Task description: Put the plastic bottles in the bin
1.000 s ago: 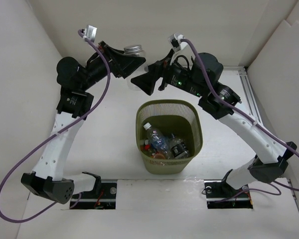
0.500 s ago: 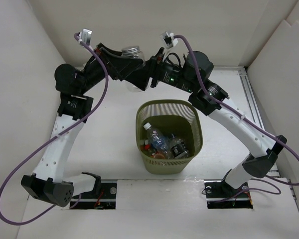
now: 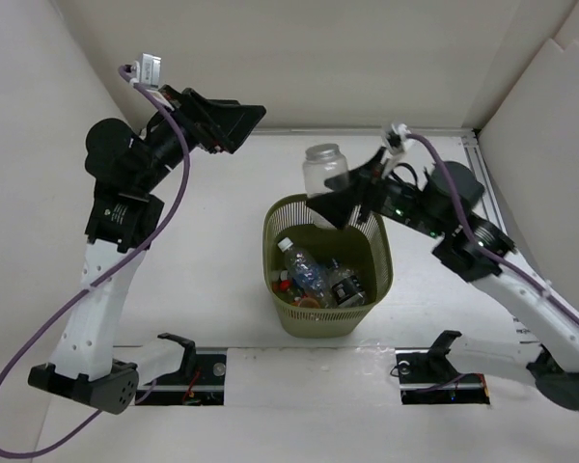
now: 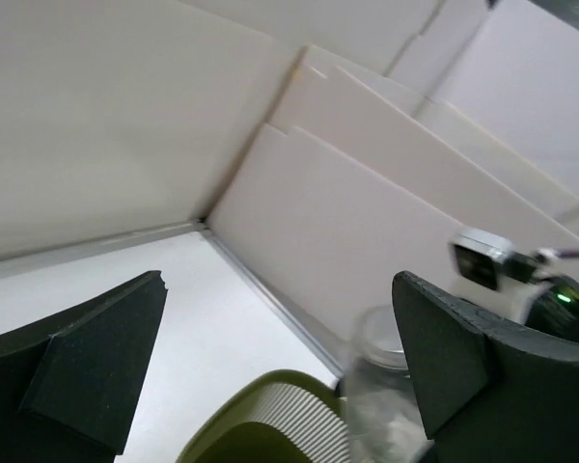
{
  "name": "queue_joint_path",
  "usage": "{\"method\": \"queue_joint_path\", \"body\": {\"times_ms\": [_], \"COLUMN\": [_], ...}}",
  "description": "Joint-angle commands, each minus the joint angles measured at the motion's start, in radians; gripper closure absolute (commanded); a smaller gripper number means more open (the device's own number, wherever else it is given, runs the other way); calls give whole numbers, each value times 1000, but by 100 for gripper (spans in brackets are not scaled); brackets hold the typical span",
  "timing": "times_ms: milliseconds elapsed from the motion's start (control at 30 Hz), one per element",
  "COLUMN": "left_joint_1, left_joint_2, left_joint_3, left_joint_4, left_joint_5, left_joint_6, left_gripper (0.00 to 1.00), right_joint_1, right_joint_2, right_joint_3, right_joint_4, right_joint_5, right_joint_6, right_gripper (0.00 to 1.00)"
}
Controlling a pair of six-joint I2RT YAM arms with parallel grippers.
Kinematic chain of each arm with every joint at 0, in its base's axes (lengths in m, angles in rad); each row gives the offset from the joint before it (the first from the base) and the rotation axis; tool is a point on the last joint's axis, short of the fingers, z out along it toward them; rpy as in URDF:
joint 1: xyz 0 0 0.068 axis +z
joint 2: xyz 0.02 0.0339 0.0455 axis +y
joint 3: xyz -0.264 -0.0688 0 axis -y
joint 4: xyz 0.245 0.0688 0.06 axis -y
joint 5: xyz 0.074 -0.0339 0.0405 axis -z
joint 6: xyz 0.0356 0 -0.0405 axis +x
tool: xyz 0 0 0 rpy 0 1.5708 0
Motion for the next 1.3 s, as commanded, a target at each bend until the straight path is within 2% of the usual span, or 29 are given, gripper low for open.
{"method": "queue_joint_path", "body": {"times_ms": [0,33,100,267,400,700,1000,1267], "left_joint_1": [2,2,2,2,2,2,2,2], "left_joint_2": [-37,-50,-80,-163,-295,-501,-737,-804], "left_joint_3": [61,61,18,-65,-171,-388,-493,-445], "left_joint_4": [-177,-221,-243,-338,-448,-627,-735,-832], "left_joint_5": [-149,-167,-196,-302,-529,-756,-781,-783], "left_joint_6": [142,156,194,248,269,271,219,209], "left_gripper": [0,0,0,0,0,0,0,0], "right_joint_1": [11,11,11,11,11,11,11,11], "right_joint_2": [-175,-201,-237,-271,-271,-396,-585,-659], "right_joint_3": [-89,-108,-128,-106,-68,-68,-67,47], "right_joint_4": [-25,-40,-97,-224,-306,-598,-867,-1083], "right_joint_5": [49,60,83,161,258,710,845,865], "right_joint_6": [-37,-37,-51,-112,-144,-125,-43,23], "right_gripper": [18,9,1,1,1,1,1,1]}}
